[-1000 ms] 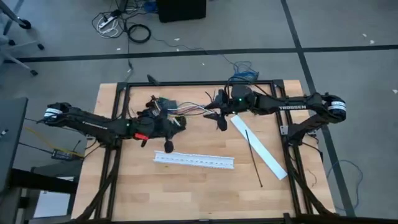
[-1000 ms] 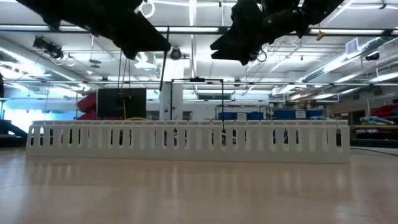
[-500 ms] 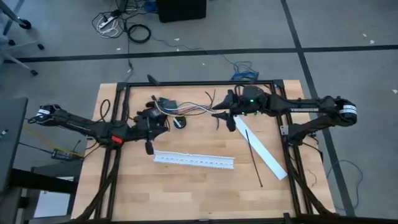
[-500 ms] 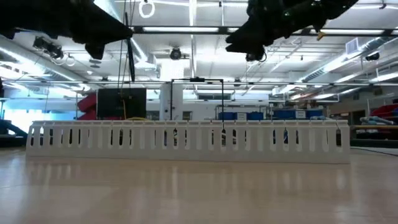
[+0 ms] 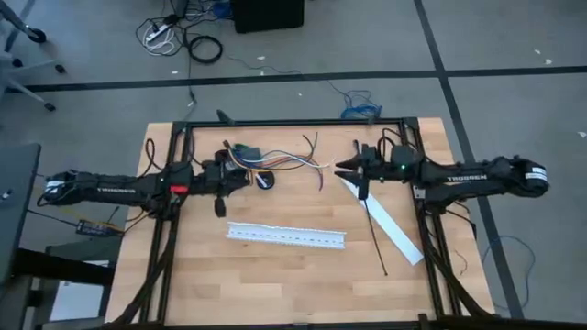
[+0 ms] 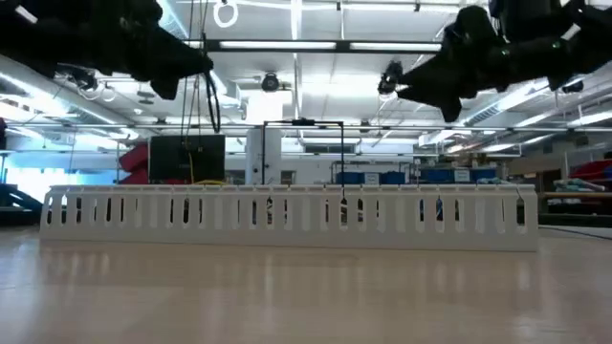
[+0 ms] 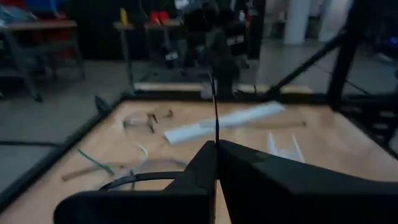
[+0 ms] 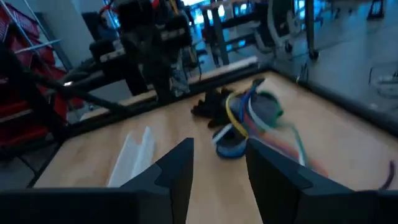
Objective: Ziptie cables
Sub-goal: Wrap the cable wires with the black zip tie
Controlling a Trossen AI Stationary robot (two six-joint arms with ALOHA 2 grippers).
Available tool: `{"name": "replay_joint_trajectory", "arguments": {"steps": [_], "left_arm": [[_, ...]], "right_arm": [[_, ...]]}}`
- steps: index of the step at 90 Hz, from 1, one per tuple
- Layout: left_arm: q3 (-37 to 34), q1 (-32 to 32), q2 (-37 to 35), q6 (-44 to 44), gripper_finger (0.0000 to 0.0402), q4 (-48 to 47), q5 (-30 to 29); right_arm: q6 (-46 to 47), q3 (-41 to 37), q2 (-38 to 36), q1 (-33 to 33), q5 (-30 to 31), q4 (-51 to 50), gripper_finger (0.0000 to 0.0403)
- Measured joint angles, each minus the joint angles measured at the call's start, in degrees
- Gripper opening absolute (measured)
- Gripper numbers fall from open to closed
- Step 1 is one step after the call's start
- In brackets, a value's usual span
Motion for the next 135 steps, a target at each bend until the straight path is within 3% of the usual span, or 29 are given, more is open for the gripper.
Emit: {"name": "replay_joint_trajectory", "arguments": {"steps": [16, 49, 84, 98, 119, 135], "left_arm": [[0.02, 1.38, 0.27, -2.69, 0.0000, -7.63, 7.05], [0.04, 1.34, 3.82, -2.19, 0.0007, -9.31, 6.07], [0.04, 1.34, 4.63, -1.22, 0.0121, -8.98, -2.55], [0.04, 1.31, 4.54, -1.70, 0.0147, -4.21, -2.63], [0.04, 1.29, 4.50, 0.72, 0.0148, 4.41, -2.04], [0.04, 1.29, 4.51, 0.76, 0.0148, 5.62, -1.59]], "right_arm": [[1.63, -0.75, 0.60, 1.53, 1.39, -0.04, 0.0139], [3.30, -0.75, 0.74, 1.85, 4.83, -8.16, 0.0139], [14.84, -0.73, 0.74, 4.54, 10.05, -16.52, 0.0138], [21.83, -0.71, 0.74, 8.90, 13.12, -18.97, 0.0138], [35.04, -0.68, 0.74, 19.48, 22.75, -25.17, 0.0136], [43.81, -0.68, 0.76, 26.80, 25.86, -28.14, 0.0125]]}}
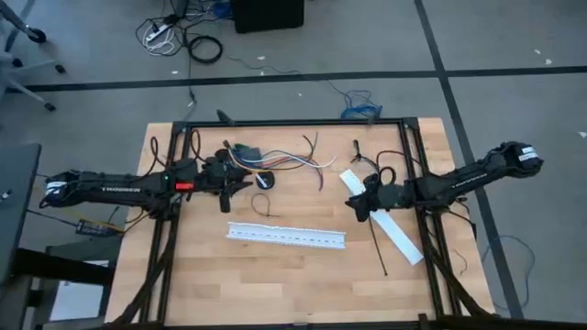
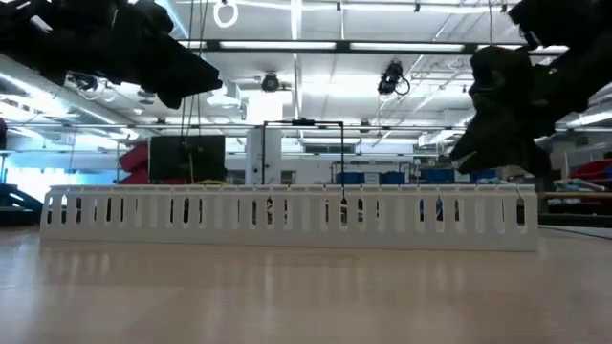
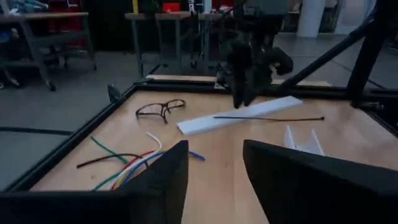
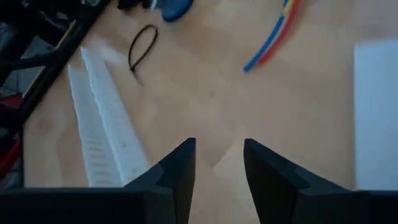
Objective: Ziptie cables
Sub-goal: Wrap the cable wires with the black zip tie
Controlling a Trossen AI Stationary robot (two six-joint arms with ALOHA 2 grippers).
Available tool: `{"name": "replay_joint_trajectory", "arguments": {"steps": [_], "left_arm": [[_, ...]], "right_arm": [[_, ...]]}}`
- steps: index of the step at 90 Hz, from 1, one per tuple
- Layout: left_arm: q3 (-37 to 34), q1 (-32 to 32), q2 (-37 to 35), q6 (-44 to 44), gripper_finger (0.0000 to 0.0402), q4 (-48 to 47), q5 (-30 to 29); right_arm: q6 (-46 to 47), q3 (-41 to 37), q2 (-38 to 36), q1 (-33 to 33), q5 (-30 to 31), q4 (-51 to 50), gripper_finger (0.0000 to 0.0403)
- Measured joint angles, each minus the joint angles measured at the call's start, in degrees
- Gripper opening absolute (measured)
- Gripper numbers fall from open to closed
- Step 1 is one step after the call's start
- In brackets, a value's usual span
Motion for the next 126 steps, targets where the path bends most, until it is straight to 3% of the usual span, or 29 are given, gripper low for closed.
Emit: {"name": "replay_joint_trajectory", "arguments": {"steps": [31, 53, 126], "left_arm": [[0.00, 0.00, -0.01, -0.29, 0.0147, 0.26, -0.01], [0.00, 0.00, -0.01, -0.35, 0.0147, 1.75, -0.01], [0.00, -0.01, -0.01, -0.33, 0.0147, 1.88, -0.01]], "right_arm": [[16.76, 0.04, 0.00, 8.47, -1.98, -7.87, 0.0103], [25.64, 0.04, 0.00, 10.20, -4.12, -15.13, 0.0103], [27.96, 1.66, 0.00, 10.46, -9.86, -25.92, 0.0103]]}}
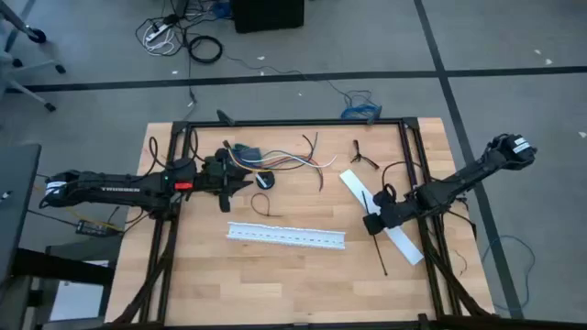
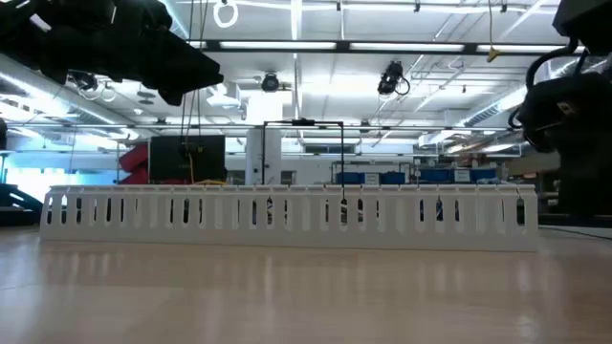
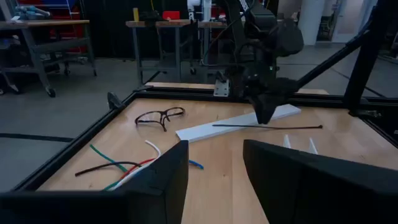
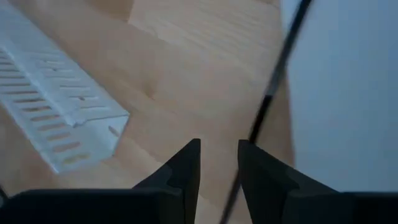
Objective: Ziptie cables
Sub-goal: Wrap the cable wires with the black zip tie
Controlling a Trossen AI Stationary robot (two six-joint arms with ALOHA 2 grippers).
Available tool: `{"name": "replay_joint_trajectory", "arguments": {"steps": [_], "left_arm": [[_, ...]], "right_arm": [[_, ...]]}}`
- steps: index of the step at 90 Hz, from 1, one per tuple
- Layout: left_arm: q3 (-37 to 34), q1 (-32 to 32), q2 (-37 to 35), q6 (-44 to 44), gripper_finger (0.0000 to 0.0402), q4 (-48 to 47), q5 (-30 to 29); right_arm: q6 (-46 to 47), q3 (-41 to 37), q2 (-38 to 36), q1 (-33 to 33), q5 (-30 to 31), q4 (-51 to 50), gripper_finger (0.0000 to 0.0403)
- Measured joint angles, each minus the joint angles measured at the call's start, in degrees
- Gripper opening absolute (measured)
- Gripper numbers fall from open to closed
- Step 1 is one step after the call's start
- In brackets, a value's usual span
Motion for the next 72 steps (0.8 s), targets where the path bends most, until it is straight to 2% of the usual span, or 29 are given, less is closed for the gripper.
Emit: {"name": "replay_joint_trajectory", "arguments": {"steps": [24, 59, 72], "left_arm": [[0.00, 0.01, 0.01, 0.04, 0.0147, -0.01, 0.00], [0.00, 0.00, 0.00, 0.15, 0.0147, 0.49, -0.02], [0.00, 0.01, 0.00, 0.15, 0.0147, 0.46, -0.02]], "right_arm": [[0.51, 0.00, 0.36, 0.00, 0.95, -0.43, 0.0103], [1.13, 0.24, 9.27, 0.00, 1.11, 4.74, 0.0102], [1.60, 0.15, 9.52, 0.00, 1.13, 5.06, 0.0071]]}}
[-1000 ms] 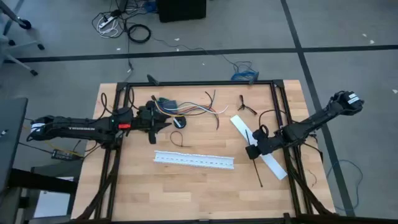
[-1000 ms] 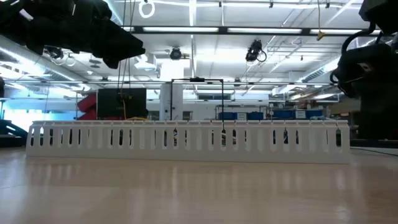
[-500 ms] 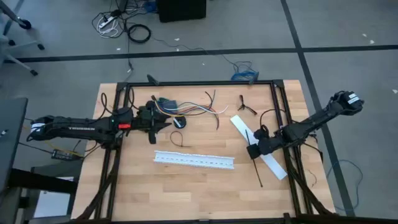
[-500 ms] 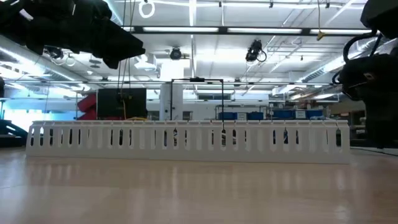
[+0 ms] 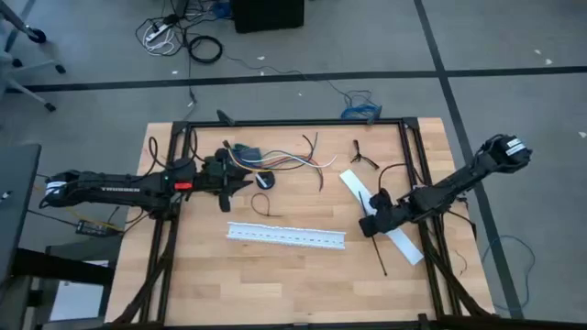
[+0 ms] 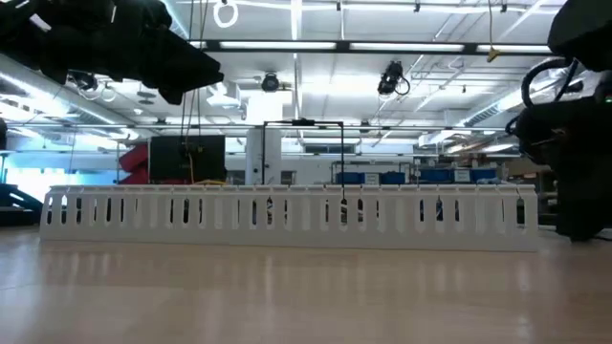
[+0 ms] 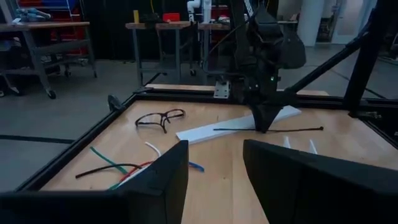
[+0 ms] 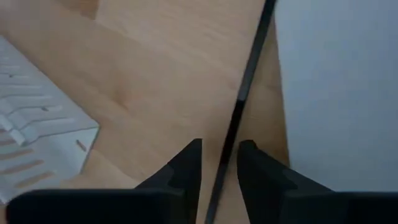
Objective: Ziptie cables
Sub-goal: Wrap the cable wires with the black zip tie
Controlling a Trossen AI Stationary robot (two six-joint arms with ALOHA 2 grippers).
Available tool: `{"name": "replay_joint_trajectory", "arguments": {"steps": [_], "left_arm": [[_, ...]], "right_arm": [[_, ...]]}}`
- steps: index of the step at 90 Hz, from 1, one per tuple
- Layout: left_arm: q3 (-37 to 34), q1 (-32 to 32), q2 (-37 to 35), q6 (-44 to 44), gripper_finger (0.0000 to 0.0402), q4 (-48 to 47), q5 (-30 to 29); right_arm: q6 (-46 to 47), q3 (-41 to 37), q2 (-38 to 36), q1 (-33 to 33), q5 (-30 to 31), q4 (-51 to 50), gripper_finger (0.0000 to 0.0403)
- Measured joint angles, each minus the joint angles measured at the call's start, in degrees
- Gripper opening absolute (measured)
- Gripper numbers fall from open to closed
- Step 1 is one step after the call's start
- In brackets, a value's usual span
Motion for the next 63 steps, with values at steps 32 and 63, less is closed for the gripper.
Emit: {"name": "replay_joint_trajectory", "arguments": {"steps": [32, 63], "left_arm": [[0.00, -0.02, 0.02, -0.16, 0.0147, 0.57, 0.00], [0.00, 0.00, 0.00, -8.85, 0.0147, 6.57, 0.02]], "right_arm": [[-3.36, -0.02, 1.23, -0.02, 2.69, 3.02, 0.0002], [-33.85, 11.55, -6.00, -2.76, 23.01, 17.25, 0.0000]]}}
